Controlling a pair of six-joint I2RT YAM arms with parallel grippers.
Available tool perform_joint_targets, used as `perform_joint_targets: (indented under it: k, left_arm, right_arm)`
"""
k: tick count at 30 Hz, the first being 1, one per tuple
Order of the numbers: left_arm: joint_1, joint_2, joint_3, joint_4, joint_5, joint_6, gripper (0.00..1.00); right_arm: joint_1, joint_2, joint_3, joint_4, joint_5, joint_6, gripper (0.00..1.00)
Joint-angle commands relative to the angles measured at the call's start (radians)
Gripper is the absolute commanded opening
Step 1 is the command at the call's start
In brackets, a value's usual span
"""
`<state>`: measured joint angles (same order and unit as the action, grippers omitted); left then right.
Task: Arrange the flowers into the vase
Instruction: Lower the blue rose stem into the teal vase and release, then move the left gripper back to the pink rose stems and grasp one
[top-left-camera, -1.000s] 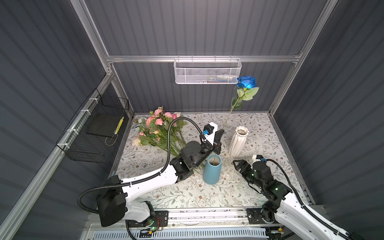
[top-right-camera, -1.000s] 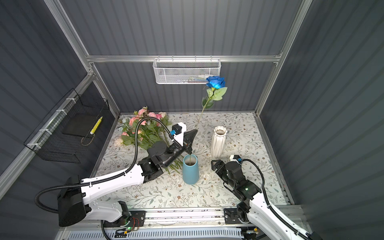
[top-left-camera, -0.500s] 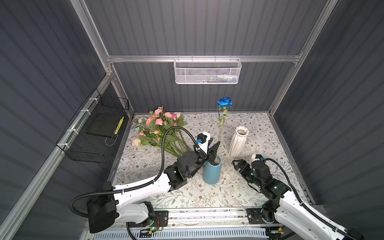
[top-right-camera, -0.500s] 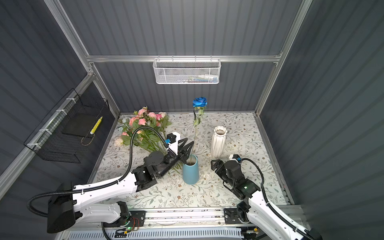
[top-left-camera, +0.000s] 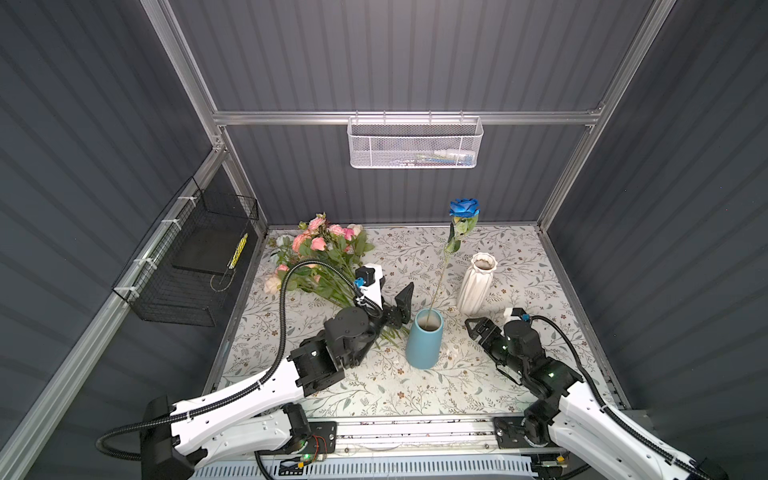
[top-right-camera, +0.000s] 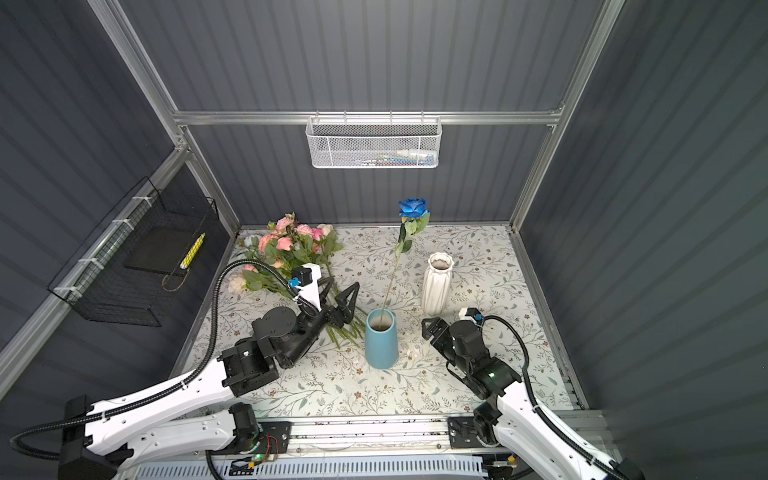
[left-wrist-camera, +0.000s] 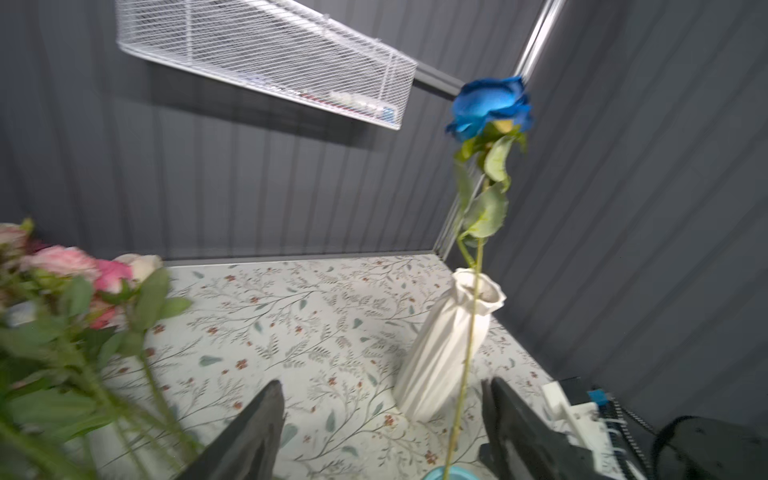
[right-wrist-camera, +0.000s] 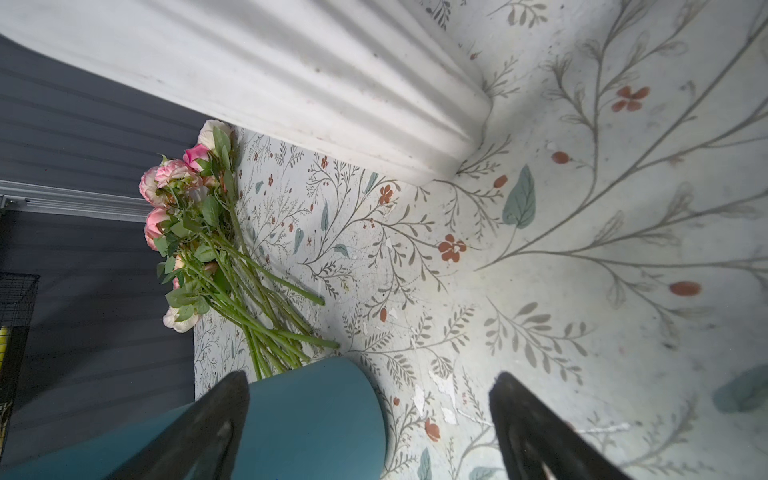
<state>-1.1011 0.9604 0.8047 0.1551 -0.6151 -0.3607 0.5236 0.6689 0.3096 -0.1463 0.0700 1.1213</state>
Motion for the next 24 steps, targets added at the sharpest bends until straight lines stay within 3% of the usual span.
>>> perform_joint_targets:
  k: [1,3,6,11,13,18,21,24]
  left_arm:
    - [-0.007,-0.051,-0.014,-0.229,-0.16,-0.15,0.91]
    - [-0.006,-0.08,-0.041,-0.309,-0.246,-0.241,1.0]
    - [-0.005,-0.109,-0.081,-0.396,-0.357,-0.337,1.0]
    - [0.043,-0.096,-0.033,-0.563,-0.358,-0.361,1.0]
    - [0.144,-0.097,-0.036,-0.561,-0.266,-0.341,1.0]
    - [0.489,-0.037,-0.069,-0.459,0.145,-0.325,1.0]
    - [0.582,0.101,-0.029,-0.412,0.303,-0.31,0.92]
    - [0.619,0.218,0.003,-0.362,0.375,-0.305,0.8]
  right_arm:
    - [-0.005,0.003,0.012,-0.005,0.035,0.009,0.94]
    - [-0.009,0.003,0.006,-0.003,0.049,0.005,0.95]
    - [-0.011,-0.008,0.013,-0.028,0.062,-0.02,0.98]
    - [-0.012,-0.035,0.041,-0.075,0.065,-0.097,0.99]
    - [-0.012,-0.048,0.054,-0.092,0.068,-0.122,0.99]
    - [-0.015,-0.046,0.1,-0.12,0.065,-0.193,0.98]
    - [-0.016,-0.018,0.136,-0.146,0.056,-0.228,0.96]
    - [-0.017,0.004,0.162,-0.167,0.056,-0.245,0.95]
